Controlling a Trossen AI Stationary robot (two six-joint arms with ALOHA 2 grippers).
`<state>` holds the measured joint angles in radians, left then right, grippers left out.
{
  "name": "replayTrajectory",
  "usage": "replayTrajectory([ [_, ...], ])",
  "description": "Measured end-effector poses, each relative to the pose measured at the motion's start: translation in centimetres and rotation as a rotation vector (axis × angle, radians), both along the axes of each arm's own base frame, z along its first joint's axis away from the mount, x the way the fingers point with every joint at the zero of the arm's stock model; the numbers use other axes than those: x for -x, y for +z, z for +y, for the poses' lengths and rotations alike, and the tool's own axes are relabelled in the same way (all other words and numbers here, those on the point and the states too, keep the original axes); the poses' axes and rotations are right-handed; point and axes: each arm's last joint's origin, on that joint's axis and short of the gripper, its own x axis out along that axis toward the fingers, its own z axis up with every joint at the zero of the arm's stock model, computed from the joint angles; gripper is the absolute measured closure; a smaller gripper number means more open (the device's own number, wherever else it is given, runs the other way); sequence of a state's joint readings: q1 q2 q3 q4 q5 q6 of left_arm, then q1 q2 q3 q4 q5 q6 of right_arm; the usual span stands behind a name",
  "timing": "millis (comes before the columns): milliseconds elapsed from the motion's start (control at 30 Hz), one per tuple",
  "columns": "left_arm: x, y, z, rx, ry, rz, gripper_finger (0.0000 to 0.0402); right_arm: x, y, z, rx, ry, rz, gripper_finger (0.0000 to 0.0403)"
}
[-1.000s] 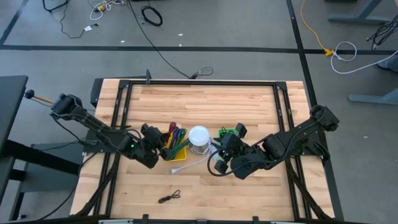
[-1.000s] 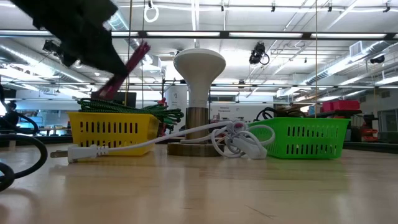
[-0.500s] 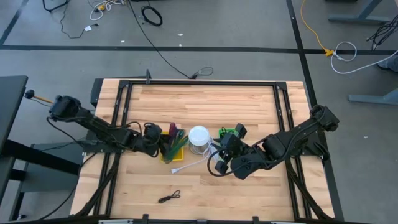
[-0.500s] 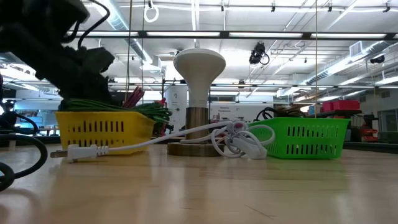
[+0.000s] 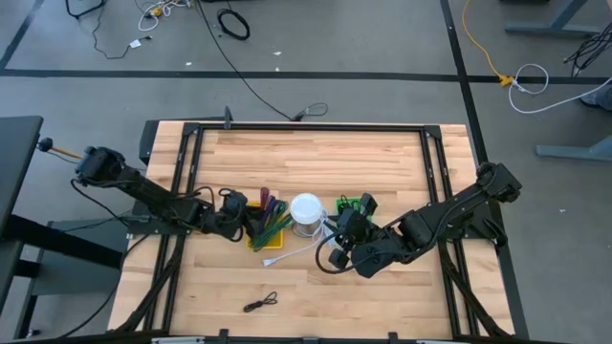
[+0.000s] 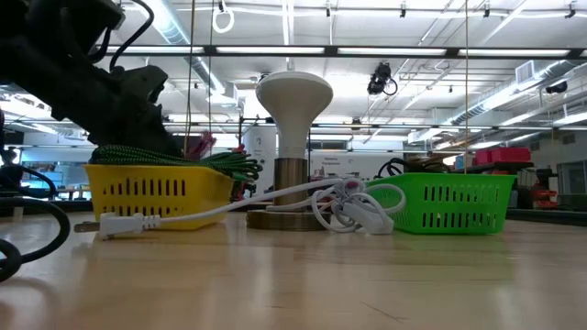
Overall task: Pick & Place USB Port
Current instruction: Put the black red charger cable into the yellow basket, then put the black charger cable into the green basket
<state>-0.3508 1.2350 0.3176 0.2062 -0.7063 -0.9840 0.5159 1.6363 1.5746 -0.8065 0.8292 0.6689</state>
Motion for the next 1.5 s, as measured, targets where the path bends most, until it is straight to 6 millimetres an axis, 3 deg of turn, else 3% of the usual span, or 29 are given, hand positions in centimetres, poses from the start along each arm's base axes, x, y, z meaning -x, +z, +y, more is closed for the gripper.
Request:
replayTrajectory([
  [700, -0.5, 0.9, -0.2, -0.078, -0.055, 0.004, 0.0299, 0.0, 0.1, 0.0, 0.014, 0.001, -0.003, 0.0325],
  [867, -1.3, 2.7, -0.6, -0.142, -0.180, 0.002, 0.0299, 0.0, 0.1, 0.0, 0.014, 0.002, -0.003, 0.0325],
  [1000, -1.7, 4.8, -1.5, -0.044, -0.346, -0.007, 0.0299, 0.0, 0.1, 0.0, 0.014, 0.002, -0.002, 0.0325],
  [1167, -1.4, 5.5, -4.9, 0.126, -0.588, 0.090, 0.0315, 0.0, 0.1, 0.0, 0.015, 0.003, -0.002, 0.0325],
  [1500, -0.7, 4.0, -14.0, 0.214, -0.780, 0.210, 0.0346, -0.2, 0.3, 0.1, 0.006, 0.008, -0.027, 0.0325],
])
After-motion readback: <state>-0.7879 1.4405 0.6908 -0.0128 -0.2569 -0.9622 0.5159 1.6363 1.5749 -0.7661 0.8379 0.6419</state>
